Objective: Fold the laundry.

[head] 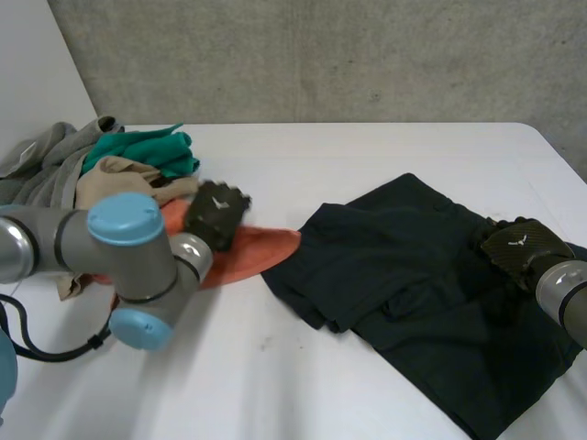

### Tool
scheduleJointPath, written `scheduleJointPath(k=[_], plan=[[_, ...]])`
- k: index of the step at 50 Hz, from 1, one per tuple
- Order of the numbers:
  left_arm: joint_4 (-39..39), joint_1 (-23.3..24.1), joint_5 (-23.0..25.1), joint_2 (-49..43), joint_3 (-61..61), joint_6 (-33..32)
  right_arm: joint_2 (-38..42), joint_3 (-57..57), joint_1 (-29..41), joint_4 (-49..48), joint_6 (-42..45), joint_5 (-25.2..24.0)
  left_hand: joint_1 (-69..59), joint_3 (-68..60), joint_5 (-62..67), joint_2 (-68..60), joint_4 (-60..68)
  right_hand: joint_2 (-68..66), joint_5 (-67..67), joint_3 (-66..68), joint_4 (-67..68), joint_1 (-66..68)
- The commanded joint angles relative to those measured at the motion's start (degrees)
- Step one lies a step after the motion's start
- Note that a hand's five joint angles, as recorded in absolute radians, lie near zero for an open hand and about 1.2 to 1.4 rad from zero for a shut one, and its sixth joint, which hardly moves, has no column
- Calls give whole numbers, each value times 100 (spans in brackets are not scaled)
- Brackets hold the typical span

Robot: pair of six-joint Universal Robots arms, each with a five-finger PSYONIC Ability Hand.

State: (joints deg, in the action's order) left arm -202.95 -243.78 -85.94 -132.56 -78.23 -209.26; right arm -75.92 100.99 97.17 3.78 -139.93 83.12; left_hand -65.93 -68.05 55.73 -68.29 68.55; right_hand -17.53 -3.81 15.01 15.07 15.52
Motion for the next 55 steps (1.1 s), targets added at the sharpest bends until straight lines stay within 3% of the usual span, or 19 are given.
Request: scheduleJointPath(k=[1, 4, 10, 11, 12, 13, 14, 20, 28, 31, 36, 41, 46, 55], plan=[[-1079, -1205, -1889, 344, 423, -711, -2, -9, 4, 0, 1, 3, -1407, -1195, 1427, -1171, 1145, 257, -115, -5, -10, -56], [-1553, -1837, -2443, 625, 406, -1377, -2, -44, 30, 0, 9, 3, -1407, -1195, 1427, -1171, 1145, 257, -115, -5, -10, -56], [-2056, -1796, -2243, 626, 160, -2084, 51, -62, 48, 9, 18, 11, -1407, -1195, 1427, -1171, 1145, 257, -115, -5, -10, -56], [-2065, -1770, -2190, 626, 64, -2101, 77, -62, 48, 9, 18, 11, -177, 35, 197, 59, -85, 257, -115, -5, -10, -56], [-2065, -1700, -2111, 626, -94, -2136, 103, -53, 56, 9, 18, 20, 3799, 4011, -3778, 4035, -4061, 257, -115, -5, -10, -56], [-2065, -1656, -2076, 626, -156, -2145, 121, -44, 57, 9, 18, 20, 5271, 5483, -5250, 5507, -5533, 257, -115, -5, -10, -56], [-2065, -1594, -2049, 626, -201, -2163, 130, -44, 57, 9, 9, 20, 5593, 5805, -5573, 5829, -5855, 257, -115, -5, -10, -56], [-2003, -1041, -1996, 889, -578, -2180, 139, -44, 30, 9, 1, 11, 5593, 5805, -5573, 5829, -5855, 257, -115, -5, -10, -56], [-1547, -549, -1883, 2058, -1387, -2154, 113, -53, -14, 18, -8, -15, 5593, 5805, -5573, 5829, -5855, 240, -132, 12, 6, -39], [-1248, -136, -1707, 2357, -1581, -2058, 86, -79, -14, 18, -8, -33, 5593, 5805, -5573, 5829, -5855, 240, -132, 12, 6, -39], [-371, 917, -1505, 2437, -1651, -1339, -2, -114, -23, 62, -8, -24, 5593, 5805, -5573, 5829, -5855, 240, -132, 12, 6, -39], [264, 1745, -1250, 2148, -1493, -424, -98, -123, -23, 114, 71, 3, 5555, 5767, -5534, 5791, -5817, 240, -132, 12, 6, -39], [344, 2342, -1117, 1086, -915, 174, -98, -141, -58, 185, 53, -50, 5538, 5750, -5517, 5774, -5800, 223, -149, 29, 23, -22], [335, 2564, -1144, 20, 97, 175, -63, -185, -260, 185, 237, -77, 5420, 5633, -5400, 5656, -5683, 307, -65, -55, -61, -106]])
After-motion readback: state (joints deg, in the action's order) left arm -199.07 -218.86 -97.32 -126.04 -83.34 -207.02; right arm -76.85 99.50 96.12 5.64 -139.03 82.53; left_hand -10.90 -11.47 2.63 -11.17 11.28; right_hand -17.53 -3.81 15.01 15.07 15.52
